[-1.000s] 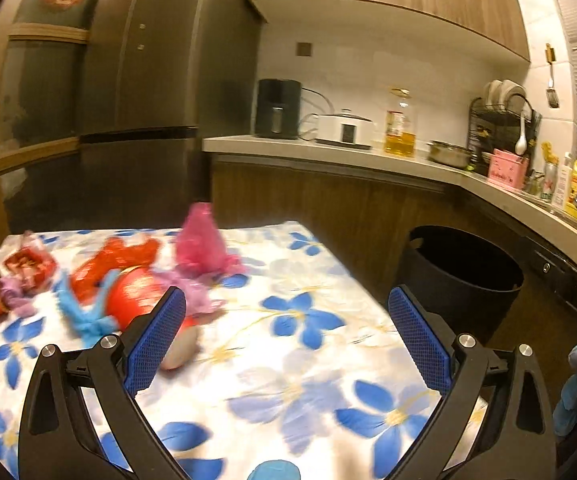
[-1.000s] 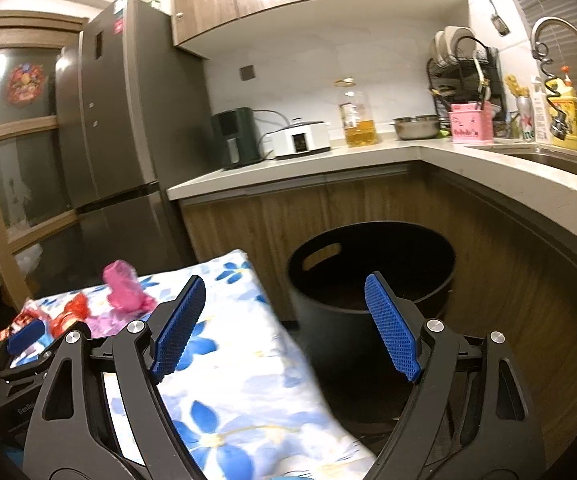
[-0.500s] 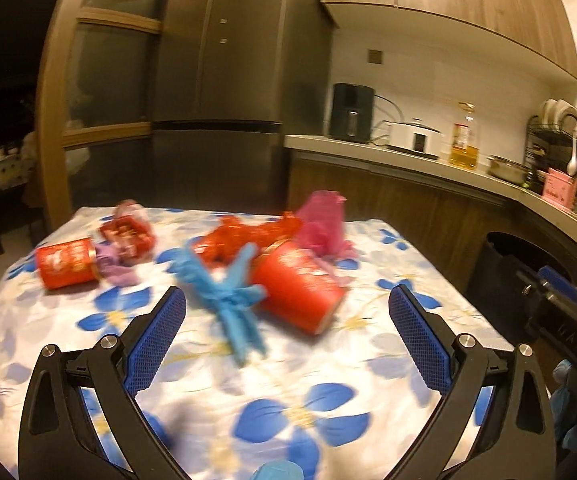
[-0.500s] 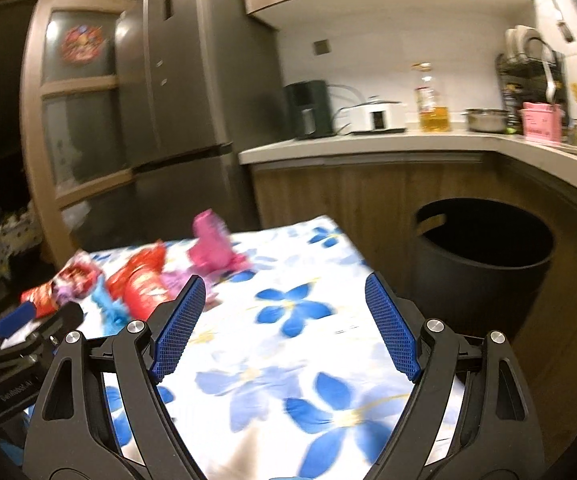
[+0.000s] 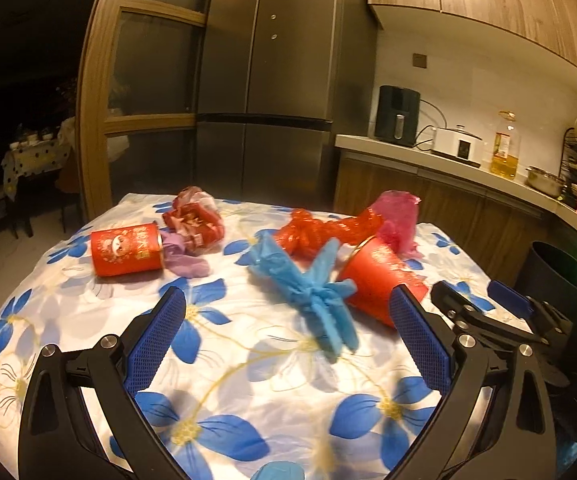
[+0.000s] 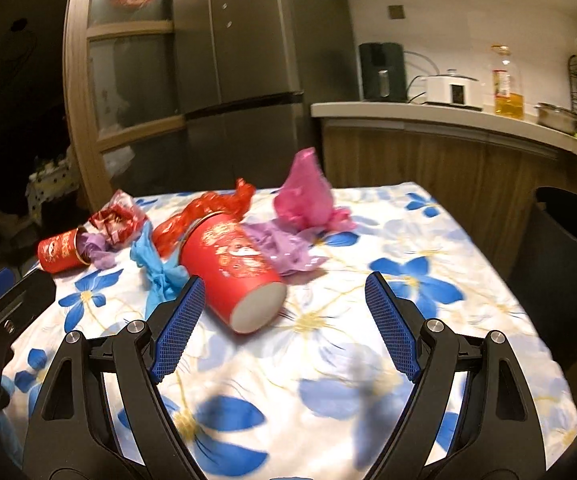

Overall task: Collect trash
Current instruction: 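Approach the red paper cup with the right gripper, then close the right gripper on the red paper cup and lift it, then grasp the blue glove with the left gripper while the right holds the red cup, then carry the blue glove and red cup with both grippers over the black bin, then open both grippers to drop the glove and cup into the bin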

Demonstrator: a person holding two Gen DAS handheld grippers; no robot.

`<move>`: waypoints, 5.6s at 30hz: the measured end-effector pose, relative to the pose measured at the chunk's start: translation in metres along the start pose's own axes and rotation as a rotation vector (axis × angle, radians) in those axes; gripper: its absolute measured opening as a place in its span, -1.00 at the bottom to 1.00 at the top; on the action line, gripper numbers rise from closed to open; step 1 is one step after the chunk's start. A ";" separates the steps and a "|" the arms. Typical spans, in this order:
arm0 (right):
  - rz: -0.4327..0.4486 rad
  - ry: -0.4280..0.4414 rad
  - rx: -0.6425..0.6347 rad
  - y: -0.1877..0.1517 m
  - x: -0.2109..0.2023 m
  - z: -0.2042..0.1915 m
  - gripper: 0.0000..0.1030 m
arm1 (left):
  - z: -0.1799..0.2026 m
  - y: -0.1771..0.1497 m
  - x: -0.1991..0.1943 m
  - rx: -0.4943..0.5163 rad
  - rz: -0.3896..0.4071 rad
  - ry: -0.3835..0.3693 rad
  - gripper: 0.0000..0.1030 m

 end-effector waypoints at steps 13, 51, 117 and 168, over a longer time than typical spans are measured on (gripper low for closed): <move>-0.068 0.103 -0.020 0.011 0.053 -0.017 0.49 | -0.017 0.003 0.017 -0.007 -0.024 0.034 0.88; -0.144 0.253 -0.056 0.017 0.081 -0.032 0.38 | -0.022 0.003 0.022 -0.016 -0.050 0.038 0.88; 0.176 -0.030 0.204 0.003 -0.105 0.108 0.07 | 0.093 0.006 0.054 0.084 -0.183 -0.039 -0.82; 0.199 -0.486 0.391 -0.010 -0.137 0.338 0.12 | 0.400 -0.041 0.071 0.412 -0.182 -0.761 -0.54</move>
Point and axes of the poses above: each gripper's, at about its wrist camera, not at the fingertips, and x roughly the way its jaws point, z to its right, y to its top, the point moved 1 cm from there along x, roughly the way its jaws point, and after that the axes turned 10 degrees about -x, right-handed, at the moved point
